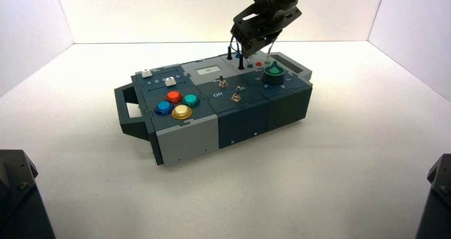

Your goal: Insert the blue wire.

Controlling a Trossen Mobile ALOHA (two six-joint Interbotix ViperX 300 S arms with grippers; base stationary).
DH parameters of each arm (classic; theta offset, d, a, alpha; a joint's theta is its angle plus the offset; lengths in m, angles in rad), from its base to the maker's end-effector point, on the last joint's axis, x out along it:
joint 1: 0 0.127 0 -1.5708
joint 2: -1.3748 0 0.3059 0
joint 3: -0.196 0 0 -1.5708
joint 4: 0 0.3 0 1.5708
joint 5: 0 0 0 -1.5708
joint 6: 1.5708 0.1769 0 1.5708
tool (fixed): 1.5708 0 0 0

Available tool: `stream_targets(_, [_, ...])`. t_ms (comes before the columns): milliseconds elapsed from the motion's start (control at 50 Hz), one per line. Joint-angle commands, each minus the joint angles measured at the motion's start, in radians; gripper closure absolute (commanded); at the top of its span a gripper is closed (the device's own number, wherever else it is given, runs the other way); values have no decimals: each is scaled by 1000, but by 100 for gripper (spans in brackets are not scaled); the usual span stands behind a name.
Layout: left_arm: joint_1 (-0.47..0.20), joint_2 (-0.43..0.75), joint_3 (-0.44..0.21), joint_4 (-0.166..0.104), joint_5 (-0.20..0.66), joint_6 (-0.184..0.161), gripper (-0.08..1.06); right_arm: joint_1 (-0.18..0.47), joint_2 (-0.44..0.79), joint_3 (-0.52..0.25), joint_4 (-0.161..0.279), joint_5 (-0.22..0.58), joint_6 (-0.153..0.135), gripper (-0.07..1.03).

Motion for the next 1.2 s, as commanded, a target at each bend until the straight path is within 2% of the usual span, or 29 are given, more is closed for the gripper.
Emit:
stream_targets(20, [12, 6, -15, 0, -14, 2, 101, -3, -15, -6, -2, -15, 3, 98])
stream_targets(1200, [12, 9, -15, 0, -18, 2, 101, -18, -14, -8, -18, -37, 2, 98])
